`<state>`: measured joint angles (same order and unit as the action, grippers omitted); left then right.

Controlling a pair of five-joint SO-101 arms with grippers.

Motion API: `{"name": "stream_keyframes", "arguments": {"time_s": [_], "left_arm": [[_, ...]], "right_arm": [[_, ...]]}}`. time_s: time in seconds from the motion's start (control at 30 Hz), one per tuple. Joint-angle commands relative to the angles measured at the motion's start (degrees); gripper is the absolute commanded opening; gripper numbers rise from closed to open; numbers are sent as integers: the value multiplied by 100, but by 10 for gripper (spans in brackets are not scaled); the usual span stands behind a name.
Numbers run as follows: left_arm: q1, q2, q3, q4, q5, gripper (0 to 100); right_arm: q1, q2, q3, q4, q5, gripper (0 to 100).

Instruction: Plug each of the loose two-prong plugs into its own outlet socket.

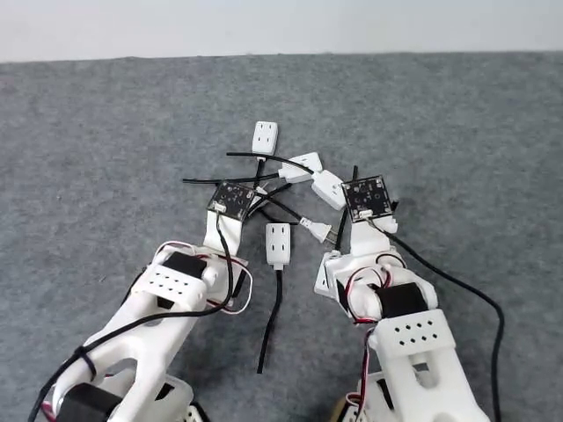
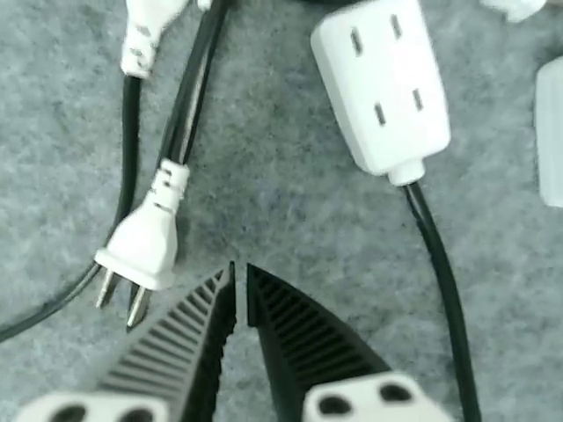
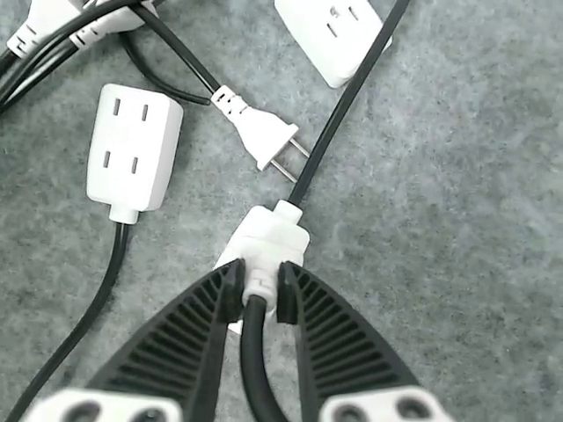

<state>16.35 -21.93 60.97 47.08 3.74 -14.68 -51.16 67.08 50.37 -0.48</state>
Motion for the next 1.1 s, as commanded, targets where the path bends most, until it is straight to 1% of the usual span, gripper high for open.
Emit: {"name": "stream_keyframes", "arguments": {"time_s": [0.0,0.13,0.23,0.53,0.73,0.77,0.93,1.07], "left_arm": [[35,-185,-57,-167,-44,13],[35,-185,-57,-176,-44,13],[35,-185,-57,-176,-44,13],[35,-185,-57,-176,-44,13],[35,-185,-57,-176,-44,13],[35,-185,-57,-176,-35,13],[35,-185,-57,-176,-35,13],[35,-185,-57,-176,-35,13]], "right_arm": [[-110,101,35,101,70,11],[-277,57,35,101,26,9],[-215,57,35,75,-149,12],[321,110,105,75,-149,13],[295,110,255,13,158,13],[286,110,334,-13,308,13],[-180,110,747,-75,976,9],[-312,110,844,-75,1064,8]]}}
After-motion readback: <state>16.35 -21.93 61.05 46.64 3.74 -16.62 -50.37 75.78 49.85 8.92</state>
